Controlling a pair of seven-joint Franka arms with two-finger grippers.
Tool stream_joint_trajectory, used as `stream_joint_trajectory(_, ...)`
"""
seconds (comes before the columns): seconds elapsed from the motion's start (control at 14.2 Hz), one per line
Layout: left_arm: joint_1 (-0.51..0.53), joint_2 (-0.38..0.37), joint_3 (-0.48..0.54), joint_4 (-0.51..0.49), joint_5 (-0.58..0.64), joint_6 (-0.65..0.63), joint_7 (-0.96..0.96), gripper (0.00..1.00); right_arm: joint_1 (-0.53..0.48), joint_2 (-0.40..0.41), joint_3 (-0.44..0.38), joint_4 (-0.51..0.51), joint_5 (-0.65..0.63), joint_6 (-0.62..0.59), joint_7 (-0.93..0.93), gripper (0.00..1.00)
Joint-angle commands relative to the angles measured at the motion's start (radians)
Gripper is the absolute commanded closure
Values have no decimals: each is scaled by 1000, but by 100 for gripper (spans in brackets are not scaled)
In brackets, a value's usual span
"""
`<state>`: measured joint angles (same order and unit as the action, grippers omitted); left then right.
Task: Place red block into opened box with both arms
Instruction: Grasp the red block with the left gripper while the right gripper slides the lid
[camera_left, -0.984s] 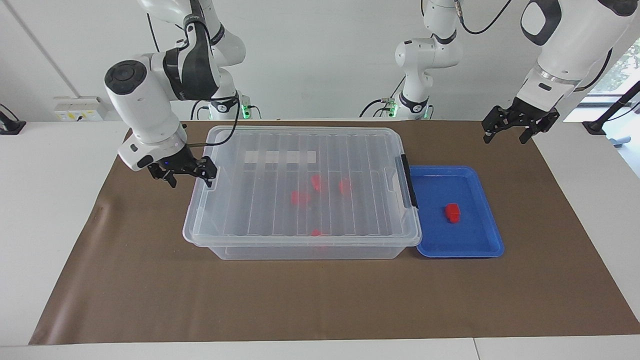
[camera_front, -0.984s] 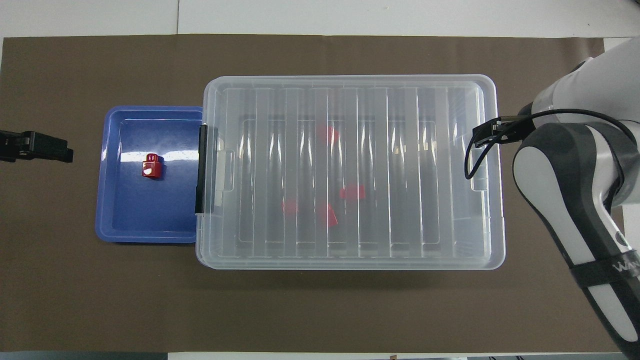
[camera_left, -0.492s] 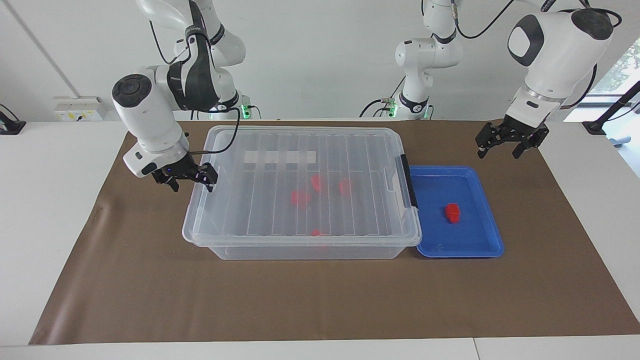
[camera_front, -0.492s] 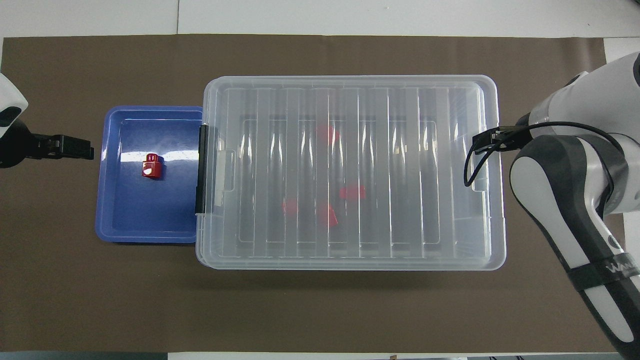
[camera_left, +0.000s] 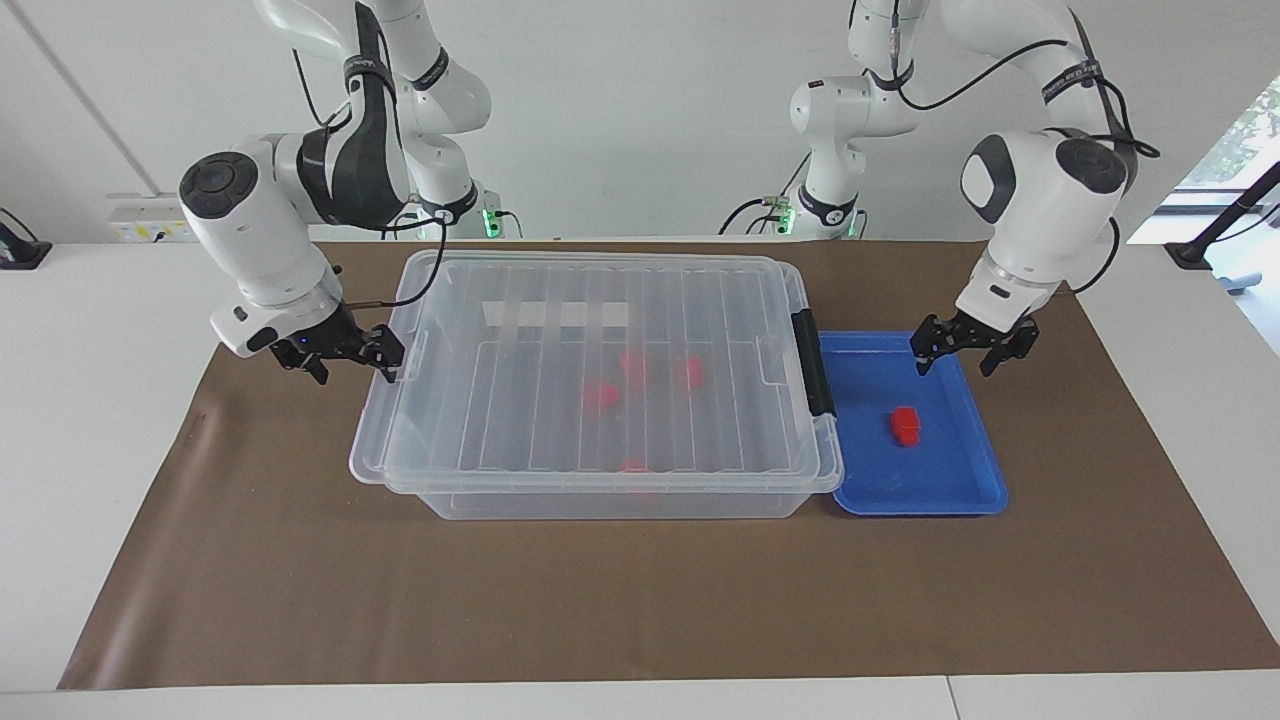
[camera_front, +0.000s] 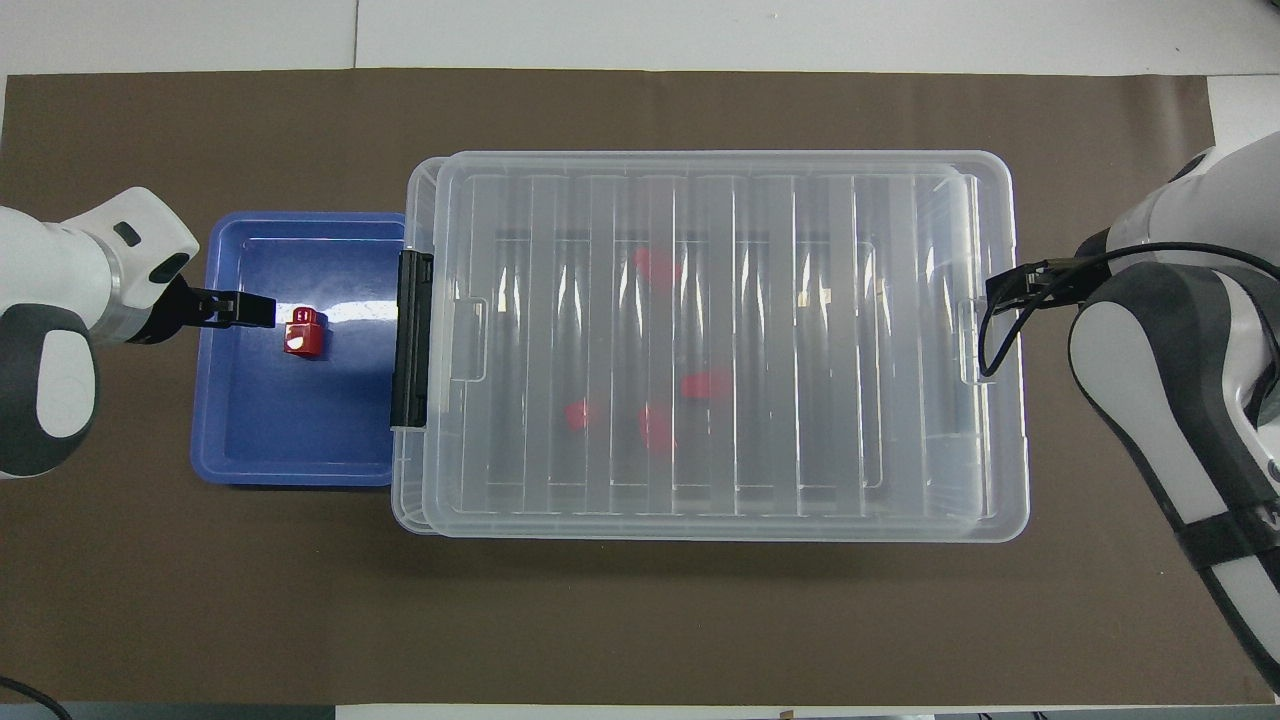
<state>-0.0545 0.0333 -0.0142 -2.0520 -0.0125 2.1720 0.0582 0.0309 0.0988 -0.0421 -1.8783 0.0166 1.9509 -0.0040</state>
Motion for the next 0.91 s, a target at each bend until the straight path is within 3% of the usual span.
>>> stream_joint_trajectory(0.0,-25,40,7,-63,17,116,-3,0,-38,-21,5,-30,5,26,-69,0)
stream_joint_trajectory(0.35,-25,111,7,-137,16,288,-3,0,-80,-17,5,-19,5,22,-146,0)
stream_joint_trajectory(0.77,-22,137,7,-178,16,342,-8,0,-141,-14,5,-12,3,17,-243,0)
stream_joint_trajectory(0.84,-24,138,7,-180,16,350,-9,11,-152,-14,5,-10,3,17,-263,0)
